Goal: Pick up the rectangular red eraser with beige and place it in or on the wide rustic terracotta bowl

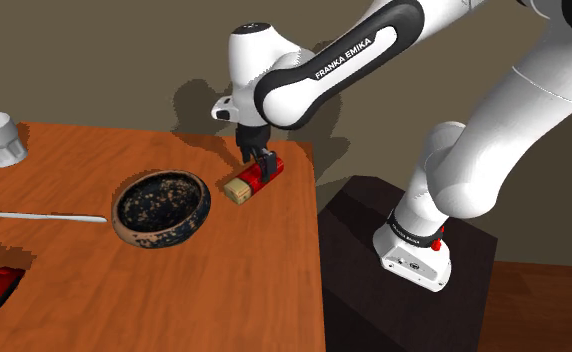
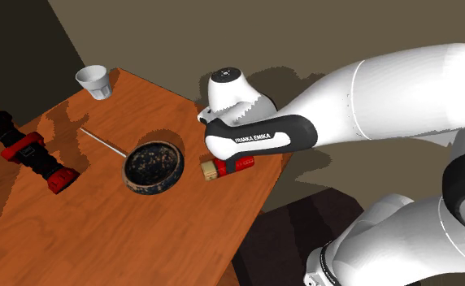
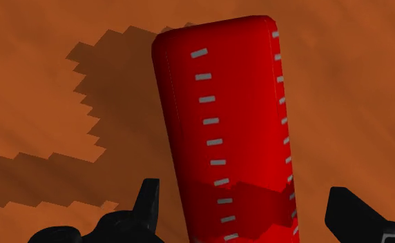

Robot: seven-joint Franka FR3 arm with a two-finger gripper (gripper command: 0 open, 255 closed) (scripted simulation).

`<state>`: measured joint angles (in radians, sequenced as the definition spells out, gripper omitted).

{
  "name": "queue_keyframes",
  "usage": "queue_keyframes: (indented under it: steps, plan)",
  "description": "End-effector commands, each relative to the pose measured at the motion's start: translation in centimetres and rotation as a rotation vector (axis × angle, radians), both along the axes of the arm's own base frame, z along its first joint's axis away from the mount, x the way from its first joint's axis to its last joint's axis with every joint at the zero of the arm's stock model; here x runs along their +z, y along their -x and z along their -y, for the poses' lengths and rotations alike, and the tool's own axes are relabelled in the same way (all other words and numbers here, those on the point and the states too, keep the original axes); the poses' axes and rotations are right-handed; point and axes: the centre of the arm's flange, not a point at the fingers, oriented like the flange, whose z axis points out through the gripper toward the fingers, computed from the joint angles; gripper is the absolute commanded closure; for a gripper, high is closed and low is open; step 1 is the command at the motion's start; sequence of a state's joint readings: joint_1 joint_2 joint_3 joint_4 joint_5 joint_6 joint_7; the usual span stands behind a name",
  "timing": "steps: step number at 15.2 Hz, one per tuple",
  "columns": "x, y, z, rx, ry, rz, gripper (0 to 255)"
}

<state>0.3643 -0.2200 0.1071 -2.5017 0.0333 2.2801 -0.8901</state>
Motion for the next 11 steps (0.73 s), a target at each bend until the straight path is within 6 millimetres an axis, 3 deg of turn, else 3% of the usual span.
queue_keyframes:
  steps: [1,8,9,11]
  plan:
    - [-0.69,-0.05,0.08,0.0,0.0,0.001,0]
    - [-0.69,-0.06,0.08,0.0,0.0,0.001,0]
    - [-0.69,-0.06,0.08,0.0,0.0,0.001,255]
    - [-0.69,-0.06,0.08,0.0,0.0,0.001,255]
